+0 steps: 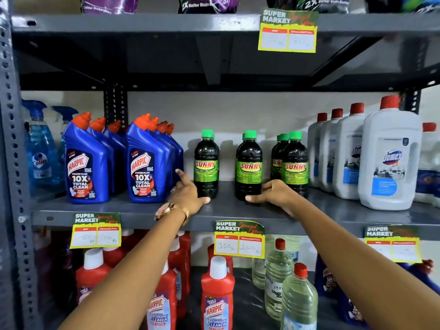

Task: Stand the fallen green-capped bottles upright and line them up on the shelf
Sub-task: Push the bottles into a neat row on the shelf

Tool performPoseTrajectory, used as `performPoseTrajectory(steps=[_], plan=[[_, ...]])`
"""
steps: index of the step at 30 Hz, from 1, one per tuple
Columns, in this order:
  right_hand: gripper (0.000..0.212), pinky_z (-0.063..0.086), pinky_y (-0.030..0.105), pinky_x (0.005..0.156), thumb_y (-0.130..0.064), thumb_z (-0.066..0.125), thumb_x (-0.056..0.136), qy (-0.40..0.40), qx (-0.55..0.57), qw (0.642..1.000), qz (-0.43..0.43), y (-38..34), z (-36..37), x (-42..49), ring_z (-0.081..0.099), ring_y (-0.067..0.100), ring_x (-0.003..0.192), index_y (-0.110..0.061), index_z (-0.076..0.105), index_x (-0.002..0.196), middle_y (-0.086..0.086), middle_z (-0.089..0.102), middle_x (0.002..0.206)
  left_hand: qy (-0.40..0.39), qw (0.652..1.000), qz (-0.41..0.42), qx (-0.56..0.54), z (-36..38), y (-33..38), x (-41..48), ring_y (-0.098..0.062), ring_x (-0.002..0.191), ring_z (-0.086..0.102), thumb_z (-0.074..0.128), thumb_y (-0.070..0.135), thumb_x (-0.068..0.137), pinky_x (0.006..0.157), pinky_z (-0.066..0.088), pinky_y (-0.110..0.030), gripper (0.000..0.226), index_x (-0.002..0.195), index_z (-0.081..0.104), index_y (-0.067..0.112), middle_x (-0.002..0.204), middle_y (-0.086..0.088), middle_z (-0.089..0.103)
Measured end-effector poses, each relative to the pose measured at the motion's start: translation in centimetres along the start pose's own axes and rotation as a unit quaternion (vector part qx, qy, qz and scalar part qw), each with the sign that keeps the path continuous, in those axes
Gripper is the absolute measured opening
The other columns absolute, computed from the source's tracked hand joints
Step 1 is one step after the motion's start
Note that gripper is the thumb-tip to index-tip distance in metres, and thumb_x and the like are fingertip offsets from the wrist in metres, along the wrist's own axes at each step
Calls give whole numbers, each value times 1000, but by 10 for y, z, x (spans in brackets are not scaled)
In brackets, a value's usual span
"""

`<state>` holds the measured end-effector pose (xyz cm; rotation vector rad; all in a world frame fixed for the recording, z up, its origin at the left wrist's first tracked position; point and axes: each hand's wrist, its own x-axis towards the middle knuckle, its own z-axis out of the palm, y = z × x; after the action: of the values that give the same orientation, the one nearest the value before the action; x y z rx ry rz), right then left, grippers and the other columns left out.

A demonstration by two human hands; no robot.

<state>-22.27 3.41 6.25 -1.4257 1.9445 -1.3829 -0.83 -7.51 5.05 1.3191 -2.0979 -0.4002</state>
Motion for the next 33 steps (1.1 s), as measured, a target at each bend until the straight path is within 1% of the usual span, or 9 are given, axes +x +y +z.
performPoseTrajectory(steps=[2, 4, 6, 8, 10, 12, 15, 25, 33], plan=[[41, 50, 26, 79, -21, 88, 65, 23, 6, 1000, -12, 10, -13, -11, 64, 20, 90, -1, 72, 97, 11, 73, 93, 77, 996, 35, 24, 1, 0, -17, -41, 128, 40, 61, 34, 89, 101, 38, -49, 79, 145, 13, 7, 144, -22, 32], [26, 52, 31, 79, -19, 88, 65, 95, 55, 994, -26, 23, -30, -21, 64, 22, 87, -4, 73, 80, 12, 73, 87, 147, 982, 119, 12, 4, 3, -35, -32, 112, 55, 53, 28, 93, 85, 49, -46, 39, 127, 39, 14, 129, -11, 47], [28, 54, 39, 84, -20, 89, 63, 204, 78, 976, -14, 33, -50, -21, 64, 27, 90, -6, 68, 76, 12, 71, 89, 139, 970, 201, 14, 6, 8, -45, -21, 105, 59, 48, 25, 96, 81, 52, -41, 18, 111, 54, 19, 118, -1, 57], [63, 49, 44, 99, -26, 91, 60, 243, 48, 968, 30, 36, -66, -20, 61, 32, 111, 1, 62, 109, 19, 66, 119, 79, 968, 237, 34, 4, 15, -45, -13, 102, 57, 50, 27, 95, 82, 48, -34, 18, 104, 65, 24, 113, 7, 64], [99, 40, 44, 110, -26, 92, 58, 186, 42, 980, 65, 38, -77, -13, 48, 35, 131, 4, 41, 137, 19, 49, 143, 12, 967, 251, 40, 0, 24, -39, -10, 100, 58, 55, 28, 93, 86, 48, -34, 18, 101, 71, 27, 107, 10, 69], [87, 39, 32, 103, -16, 91, 61, 111, 52, 990, 64, 37, -79, -6, 51, 28, 124, 3, 43, 132, 17, 51, 140, -42, 964, 262, 31, -1, 32, -31, -10, 99, 63, 60, 26, 91, 91, 50, -36, 17, 99, 75, 24, 103, 8, 72], [67, 44, 31, 95, -12, 88, 65, 83, 16, 996, 42, 38, -76, 1, 57, 24, 108, 1, 58, 122, 17, 63, 128, -67, 960, 271, 27, 5, 41, -23, -7, 96, 65, 64, 22, 88, 91, 49, -29, 17, 98, 77, 16, 103, 5, 75], [70, 45, 41, 106, -24, 88, 67, 75, -30, 997, 16, 46, -74, 11, 60, 30, 118, -4, 60, 128, 18, 65, 126, -98, 956, 277, 22, 21, 61, -20, -8, 109, 62, 62, 29, 90, 102, 44, -30, 25, 108, 74, 17, 116, 5, 70], [82, 43, 41, 106, -27, 87, 67, 93, -52, 994, 14, 49, -72, 13, 54, 32, 124, 0, 44, 131, 18, 56, 133, -129, 955, 266, -8, 21, 55, -21, -2, 117, 57, 61, 34, 90, 105, 42, -25, 31, 115, 70, 18, 126, 2, 64]])
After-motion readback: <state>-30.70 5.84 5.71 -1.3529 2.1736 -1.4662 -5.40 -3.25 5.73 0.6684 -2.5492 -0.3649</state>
